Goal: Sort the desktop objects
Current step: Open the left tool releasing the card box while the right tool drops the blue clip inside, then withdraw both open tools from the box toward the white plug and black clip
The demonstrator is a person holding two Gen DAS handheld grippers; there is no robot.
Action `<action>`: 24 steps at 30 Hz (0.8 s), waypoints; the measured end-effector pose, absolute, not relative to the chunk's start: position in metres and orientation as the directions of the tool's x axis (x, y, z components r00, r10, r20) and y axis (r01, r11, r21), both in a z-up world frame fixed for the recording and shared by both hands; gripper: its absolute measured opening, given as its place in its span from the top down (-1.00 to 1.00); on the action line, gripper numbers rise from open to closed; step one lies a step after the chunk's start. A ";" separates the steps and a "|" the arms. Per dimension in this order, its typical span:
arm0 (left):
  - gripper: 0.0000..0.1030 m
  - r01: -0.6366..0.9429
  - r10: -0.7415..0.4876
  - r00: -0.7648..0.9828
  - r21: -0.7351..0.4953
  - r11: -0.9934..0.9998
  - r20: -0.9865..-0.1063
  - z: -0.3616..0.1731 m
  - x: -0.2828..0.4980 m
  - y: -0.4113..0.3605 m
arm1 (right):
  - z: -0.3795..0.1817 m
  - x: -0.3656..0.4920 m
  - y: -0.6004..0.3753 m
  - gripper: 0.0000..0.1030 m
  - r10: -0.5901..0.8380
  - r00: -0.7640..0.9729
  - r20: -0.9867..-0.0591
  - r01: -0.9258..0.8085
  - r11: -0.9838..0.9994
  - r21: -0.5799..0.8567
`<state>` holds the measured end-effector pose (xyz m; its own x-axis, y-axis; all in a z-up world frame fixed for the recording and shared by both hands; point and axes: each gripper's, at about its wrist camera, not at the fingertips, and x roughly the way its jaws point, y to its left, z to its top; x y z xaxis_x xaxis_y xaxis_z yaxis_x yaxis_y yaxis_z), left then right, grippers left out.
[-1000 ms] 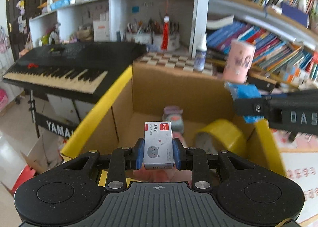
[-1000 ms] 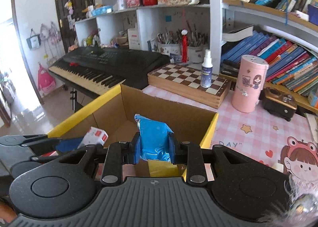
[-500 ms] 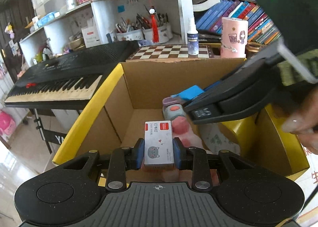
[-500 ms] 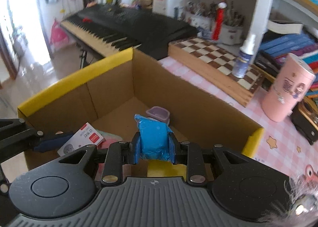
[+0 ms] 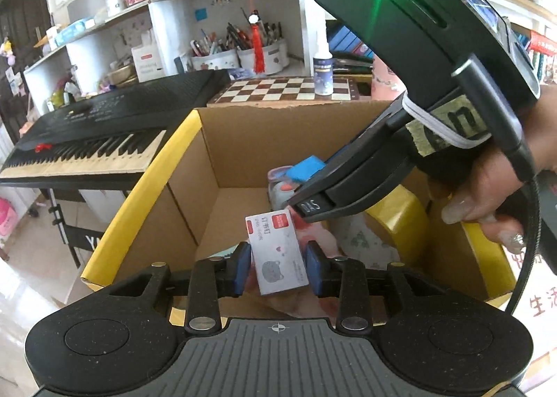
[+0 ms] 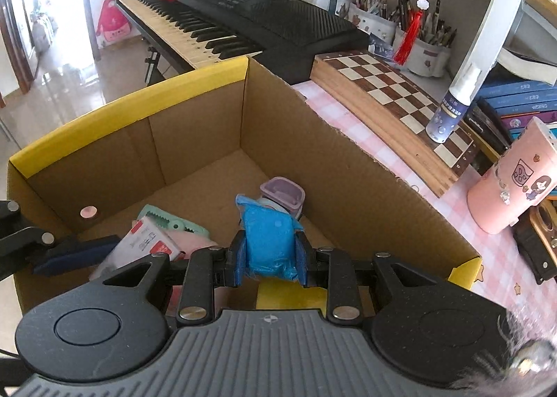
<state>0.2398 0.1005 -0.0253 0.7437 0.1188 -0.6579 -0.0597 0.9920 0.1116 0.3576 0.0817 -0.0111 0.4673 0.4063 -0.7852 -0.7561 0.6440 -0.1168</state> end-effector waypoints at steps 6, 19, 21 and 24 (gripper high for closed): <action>-0.20 -0.079 0.129 0.816 0.113 0.990 -0.563 -0.011 0.214 0.099 | 0.002 0.346 0.066 -0.02 0.440 0.521 -0.731 -0.707 0.702 -0.082; -0.34 -0.179 0.177 0.884 0.037 0.983 -0.432 0.034 0.157 0.120 | 0.054 0.267 -0.010 -0.08 0.430 0.731 -0.530 -0.509 0.861 -0.003; -0.35 -0.185 0.177 0.891 0.022 0.982 -0.418 0.039 0.147 0.123 | 0.057 0.253 -0.020 -0.08 0.416 0.752 -0.512 -0.479 0.878 0.008; -0.37 -0.191 0.177 0.901 0.004 0.982 -0.397 0.044 0.128 0.124 | 0.061 0.229 -0.036 -0.08 0.388 0.780 -0.491 -0.437 0.899 0.016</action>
